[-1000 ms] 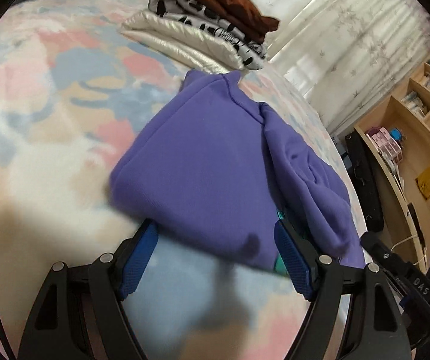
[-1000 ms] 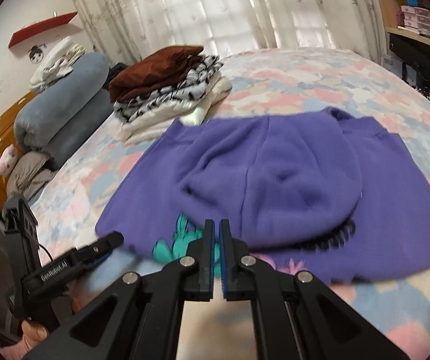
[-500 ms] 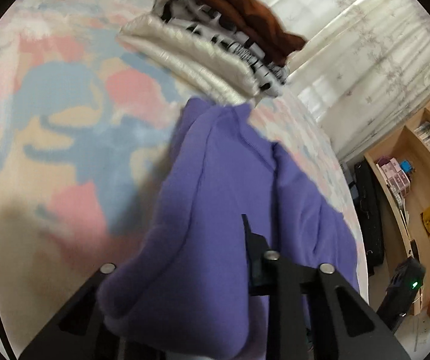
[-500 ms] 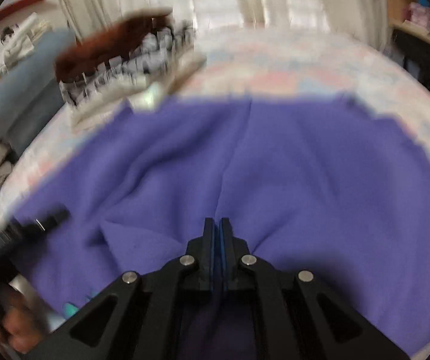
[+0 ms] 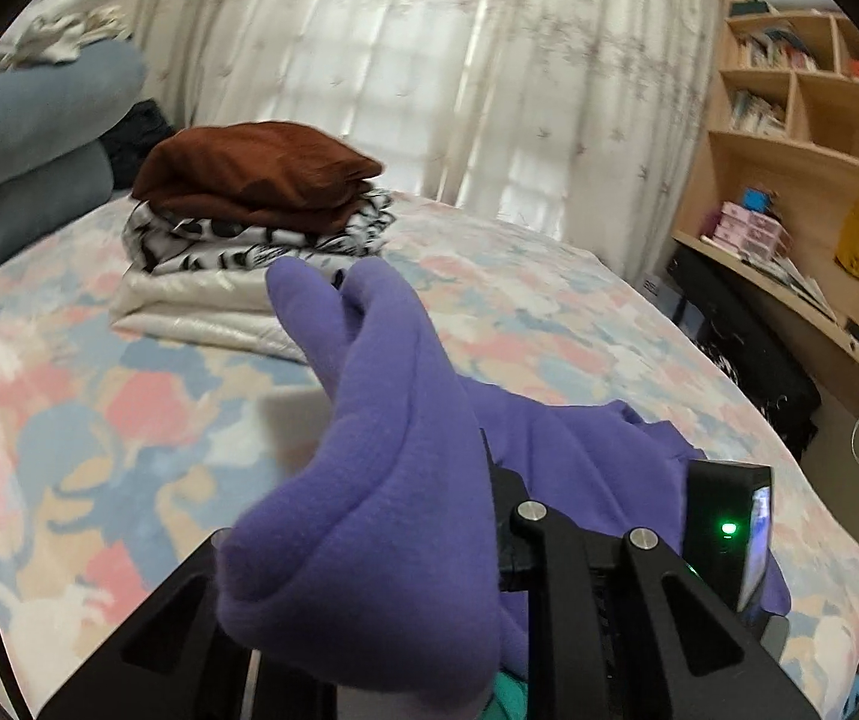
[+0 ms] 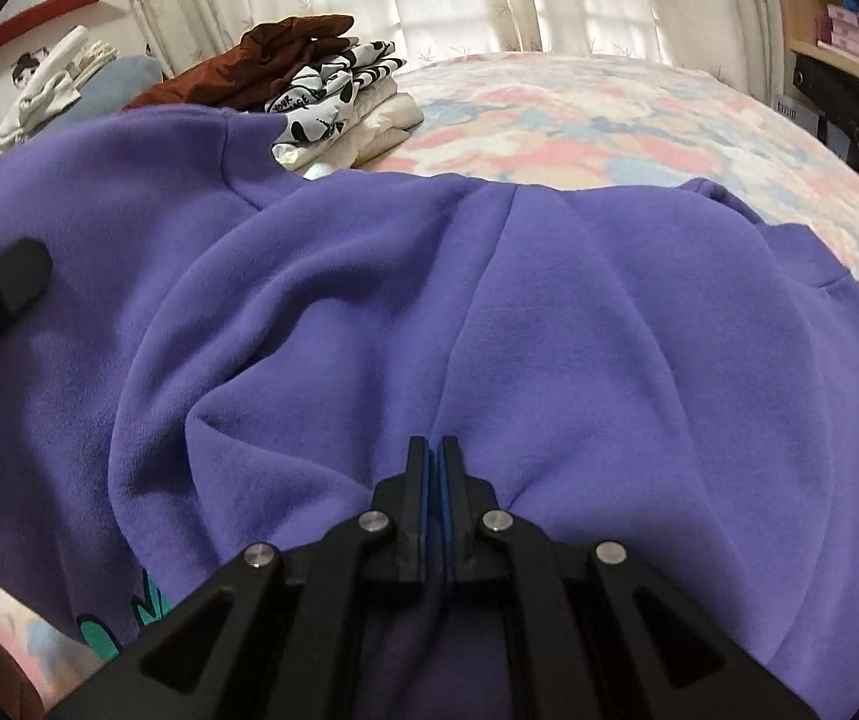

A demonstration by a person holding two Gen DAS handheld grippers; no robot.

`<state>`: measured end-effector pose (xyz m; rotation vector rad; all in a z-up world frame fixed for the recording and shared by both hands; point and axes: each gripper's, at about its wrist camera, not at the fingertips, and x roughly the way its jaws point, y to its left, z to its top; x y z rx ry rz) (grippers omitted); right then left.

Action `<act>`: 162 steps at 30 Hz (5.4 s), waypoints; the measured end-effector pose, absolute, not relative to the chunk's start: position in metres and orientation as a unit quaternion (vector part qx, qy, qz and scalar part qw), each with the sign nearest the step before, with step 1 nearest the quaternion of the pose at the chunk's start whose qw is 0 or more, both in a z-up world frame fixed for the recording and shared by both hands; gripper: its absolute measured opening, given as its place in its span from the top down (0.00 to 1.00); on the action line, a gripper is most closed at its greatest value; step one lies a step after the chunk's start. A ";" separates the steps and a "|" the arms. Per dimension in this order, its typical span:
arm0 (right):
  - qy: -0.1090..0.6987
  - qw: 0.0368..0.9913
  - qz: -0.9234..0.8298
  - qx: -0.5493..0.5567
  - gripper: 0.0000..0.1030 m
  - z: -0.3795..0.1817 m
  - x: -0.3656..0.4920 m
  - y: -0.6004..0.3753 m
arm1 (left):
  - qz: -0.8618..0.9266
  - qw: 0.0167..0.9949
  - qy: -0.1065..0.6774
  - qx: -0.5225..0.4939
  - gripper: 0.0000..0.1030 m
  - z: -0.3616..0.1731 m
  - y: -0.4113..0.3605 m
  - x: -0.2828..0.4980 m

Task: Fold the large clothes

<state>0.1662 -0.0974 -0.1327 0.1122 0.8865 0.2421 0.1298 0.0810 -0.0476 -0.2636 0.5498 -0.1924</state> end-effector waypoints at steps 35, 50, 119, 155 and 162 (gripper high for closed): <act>0.424 0.863 -0.061 0.269 0.92 -0.105 0.058 -0.366 | -0.210 0.902 0.312 0.211 0.79 -0.095 -0.235 0.083; 0.409 0.859 0.021 0.308 0.77 -0.091 0.053 -0.371 | -0.372 0.872 0.312 0.054 0.11 -0.041 -0.174 0.032; 0.417 0.875 0.037 0.243 0.75 -0.081 0.259 -0.312 | -0.133 0.897 0.417 0.066 0.00 -0.057 -0.140 0.274; 0.442 0.879 0.077 0.161 0.68 -0.053 0.110 -0.317 | -0.222 0.825 0.519 -0.038 0.00 -0.072 -0.092 0.184; 0.457 0.869 0.087 0.168 0.68 -0.067 0.083 -0.318 | -0.232 0.831 0.502 -0.057 0.00 -0.068 -0.088 0.157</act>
